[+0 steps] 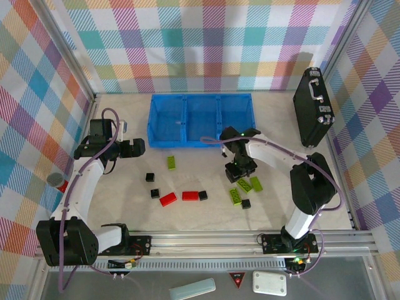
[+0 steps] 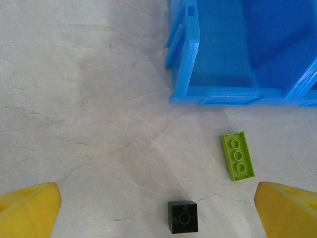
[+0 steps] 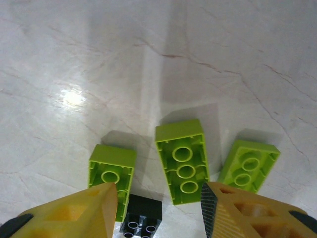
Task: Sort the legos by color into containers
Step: Rotate the lego at the bottom-center of the table.
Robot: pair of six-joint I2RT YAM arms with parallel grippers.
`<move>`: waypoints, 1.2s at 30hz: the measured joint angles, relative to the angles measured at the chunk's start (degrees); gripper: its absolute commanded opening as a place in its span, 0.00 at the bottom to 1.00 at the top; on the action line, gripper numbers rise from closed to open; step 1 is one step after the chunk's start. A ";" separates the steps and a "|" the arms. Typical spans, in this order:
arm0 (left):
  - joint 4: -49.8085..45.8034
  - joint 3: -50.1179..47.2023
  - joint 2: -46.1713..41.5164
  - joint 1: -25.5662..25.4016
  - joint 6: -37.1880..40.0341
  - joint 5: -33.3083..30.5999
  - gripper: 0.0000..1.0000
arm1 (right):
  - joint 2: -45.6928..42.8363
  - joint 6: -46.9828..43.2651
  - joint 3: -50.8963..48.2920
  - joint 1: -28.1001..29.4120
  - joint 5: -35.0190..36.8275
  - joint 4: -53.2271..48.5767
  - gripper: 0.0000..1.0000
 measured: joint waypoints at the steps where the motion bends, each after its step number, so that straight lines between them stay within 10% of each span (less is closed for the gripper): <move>1: 0.00 0.00 0.00 0.00 0.00 0.00 1.00 | 0.37 -0.37 -0.02 0.31 0.02 0.07 0.50; 36: 0.02 0.00 0.00 0.00 0.00 -0.11 1.00 | 3.63 1.79 -1.97 -2.60 2.82 3.19 0.54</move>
